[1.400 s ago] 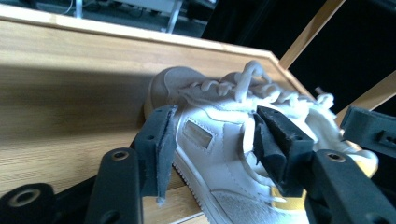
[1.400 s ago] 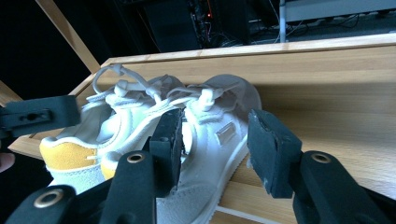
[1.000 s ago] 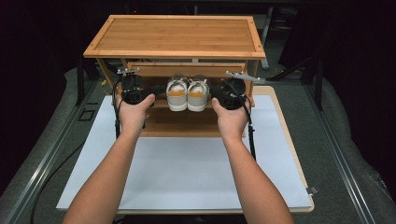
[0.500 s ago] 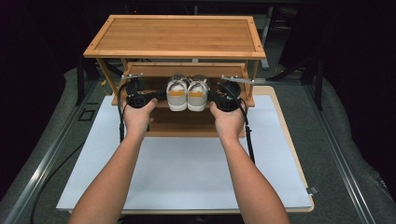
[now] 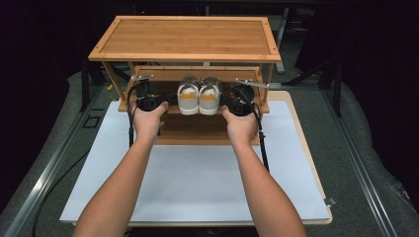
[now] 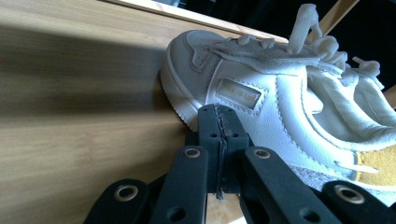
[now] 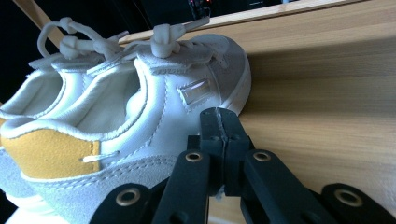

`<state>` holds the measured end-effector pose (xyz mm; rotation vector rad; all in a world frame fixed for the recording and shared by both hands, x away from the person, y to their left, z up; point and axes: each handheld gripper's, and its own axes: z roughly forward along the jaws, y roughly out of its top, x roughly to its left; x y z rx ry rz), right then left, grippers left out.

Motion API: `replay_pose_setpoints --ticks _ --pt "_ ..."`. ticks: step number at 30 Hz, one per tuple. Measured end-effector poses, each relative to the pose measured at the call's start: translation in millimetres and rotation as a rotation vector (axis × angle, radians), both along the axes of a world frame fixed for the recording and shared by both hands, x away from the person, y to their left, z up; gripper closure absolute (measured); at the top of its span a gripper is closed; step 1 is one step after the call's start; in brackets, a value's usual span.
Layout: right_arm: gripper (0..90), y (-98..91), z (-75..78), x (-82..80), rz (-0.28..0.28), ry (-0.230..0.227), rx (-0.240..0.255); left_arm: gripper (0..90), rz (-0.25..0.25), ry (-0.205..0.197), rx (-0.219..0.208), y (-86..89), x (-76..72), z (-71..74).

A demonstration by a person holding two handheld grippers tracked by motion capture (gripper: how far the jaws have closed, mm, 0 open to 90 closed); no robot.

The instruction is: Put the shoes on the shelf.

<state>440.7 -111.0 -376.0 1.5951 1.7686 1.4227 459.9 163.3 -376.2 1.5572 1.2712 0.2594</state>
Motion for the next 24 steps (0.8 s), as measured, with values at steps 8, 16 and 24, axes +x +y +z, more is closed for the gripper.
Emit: replay_pose_setpoints --ticks 8,16,24 --pt "90.0 -2.0 -0.3 12.3 0.003 0.013 0.012 89.8 0.006 0.000 -0.011 -0.5 11.2 -1.4" --pt "90.0 -0.3 1.3 20.5 -0.016 0.015 -0.015 89.8 0.005 -0.002 0.001 -2.6 17.2 -0.7" --pt "90.0 -1.0 0.7 28.0 -0.017 0.022 -0.002 89.8 -0.010 0.013 -0.015 -1.5 25.8 -0.8"
